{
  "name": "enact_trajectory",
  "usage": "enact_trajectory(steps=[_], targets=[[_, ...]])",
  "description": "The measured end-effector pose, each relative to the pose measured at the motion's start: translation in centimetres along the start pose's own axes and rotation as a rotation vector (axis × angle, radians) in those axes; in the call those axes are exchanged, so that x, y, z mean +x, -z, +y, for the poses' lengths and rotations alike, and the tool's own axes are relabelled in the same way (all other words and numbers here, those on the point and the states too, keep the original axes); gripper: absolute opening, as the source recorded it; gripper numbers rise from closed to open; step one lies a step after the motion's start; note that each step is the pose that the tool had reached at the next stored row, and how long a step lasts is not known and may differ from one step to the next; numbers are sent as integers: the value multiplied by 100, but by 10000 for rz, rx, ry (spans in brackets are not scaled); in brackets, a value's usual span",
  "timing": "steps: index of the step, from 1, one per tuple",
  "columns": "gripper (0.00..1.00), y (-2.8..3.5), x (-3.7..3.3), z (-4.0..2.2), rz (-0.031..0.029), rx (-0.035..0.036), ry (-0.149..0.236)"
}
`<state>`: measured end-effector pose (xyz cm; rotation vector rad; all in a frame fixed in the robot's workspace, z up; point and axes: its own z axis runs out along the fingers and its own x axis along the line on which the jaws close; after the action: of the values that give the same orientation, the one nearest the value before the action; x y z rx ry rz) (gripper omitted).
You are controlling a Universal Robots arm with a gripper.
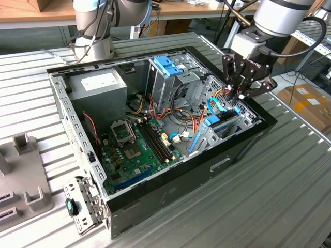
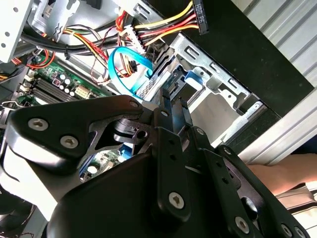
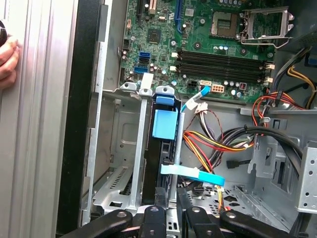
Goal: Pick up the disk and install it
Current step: 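Insert the second disk wire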
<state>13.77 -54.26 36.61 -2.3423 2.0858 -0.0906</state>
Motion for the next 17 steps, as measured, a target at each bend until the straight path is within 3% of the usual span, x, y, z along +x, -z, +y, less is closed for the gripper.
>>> enact_trajectory(steps=[17], targets=[[24,-5,-14,-127,-8,7,193]])
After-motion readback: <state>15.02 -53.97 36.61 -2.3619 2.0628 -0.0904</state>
